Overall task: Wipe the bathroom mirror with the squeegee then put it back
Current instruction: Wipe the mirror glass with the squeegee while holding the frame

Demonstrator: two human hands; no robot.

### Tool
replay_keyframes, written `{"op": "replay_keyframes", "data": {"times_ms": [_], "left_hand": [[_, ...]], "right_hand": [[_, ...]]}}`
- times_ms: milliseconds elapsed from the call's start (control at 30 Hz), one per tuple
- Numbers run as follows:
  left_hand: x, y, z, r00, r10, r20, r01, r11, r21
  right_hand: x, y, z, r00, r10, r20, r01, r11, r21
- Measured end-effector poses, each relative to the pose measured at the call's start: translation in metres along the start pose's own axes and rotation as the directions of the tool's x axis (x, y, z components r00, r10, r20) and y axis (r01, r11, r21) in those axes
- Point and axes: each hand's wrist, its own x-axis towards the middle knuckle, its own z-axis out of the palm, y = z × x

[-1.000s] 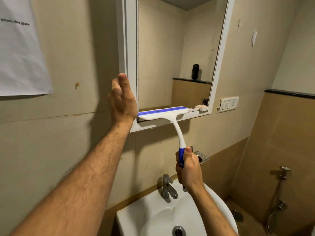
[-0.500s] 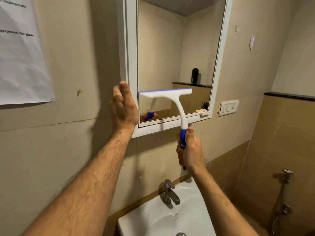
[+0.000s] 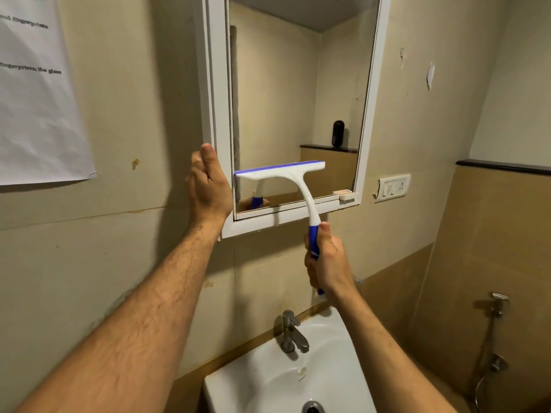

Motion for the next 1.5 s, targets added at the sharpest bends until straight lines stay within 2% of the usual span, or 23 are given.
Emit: {"op": "replay_keyframes", "data": {"times_ms": [200, 300, 400, 500, 600, 800, 900, 1167, 1233, 1500], "left_hand": [[0.000, -0.002, 0.000, 1.000, 0.000, -0.004, 0.000, 0.999, 0.034], [0.011, 0.018, 0.000, 0.996, -0.067, -0.054, 0.071, 0.994, 0.082], [0.033, 0.049, 0.005, 0.983, -0.128, -0.132, 0.137, 0.989, 0.059], [0.044, 0.063, 0.013, 0.983, -0.089, -0.160, 0.109, 0.987, 0.118], [0.041, 0.060, 0.018, 0.973, -0.042, -0.225, 0.079, 0.984, 0.158], [0.039, 0.056, 0.025, 0.960, -0.008, -0.279, 0.051, 0.988, 0.146], [0.038, 0.053, 0.025, 0.961, 0.002, -0.278, 0.041, 0.988, 0.148], [0.037, 0.054, 0.026, 0.964, 0.000, -0.268, 0.034, 0.992, 0.123], [0.036, 0.054, 0.026, 0.964, -0.001, -0.264, 0.034, 0.992, 0.121], [0.032, 0.055, 0.026, 0.966, -0.006, -0.258, 0.036, 0.993, 0.112]], "right_hand": [[-0.015, 0.036, -0.003, 0.999, 0.033, 0.024, -0.033, 0.999, -0.014], [-0.020, 0.053, -0.015, 0.997, 0.067, 0.022, -0.068, 0.997, 0.027], [0.000, 0.028, -0.029, 0.998, 0.069, -0.006, -0.069, 0.995, 0.067], [0.033, -0.017, -0.042, 0.999, 0.000, -0.037, 0.002, 0.997, 0.076], [0.053, -0.030, -0.047, 0.999, 0.002, -0.033, 0.001, 0.997, 0.081], [0.029, 0.046, -0.049, 0.997, 0.066, -0.038, -0.063, 0.995, 0.079], [0.021, 0.062, -0.052, 0.995, 0.091, -0.036, -0.088, 0.992, 0.086], [0.095, -0.041, -0.066, 0.991, -0.112, -0.069, 0.115, 0.992, 0.049], [0.108, -0.050, -0.067, 0.989, -0.131, -0.070, 0.136, 0.988, 0.070], [0.068, 0.032, -0.071, 0.998, -0.045, -0.040, 0.048, 0.996, 0.078]]}}
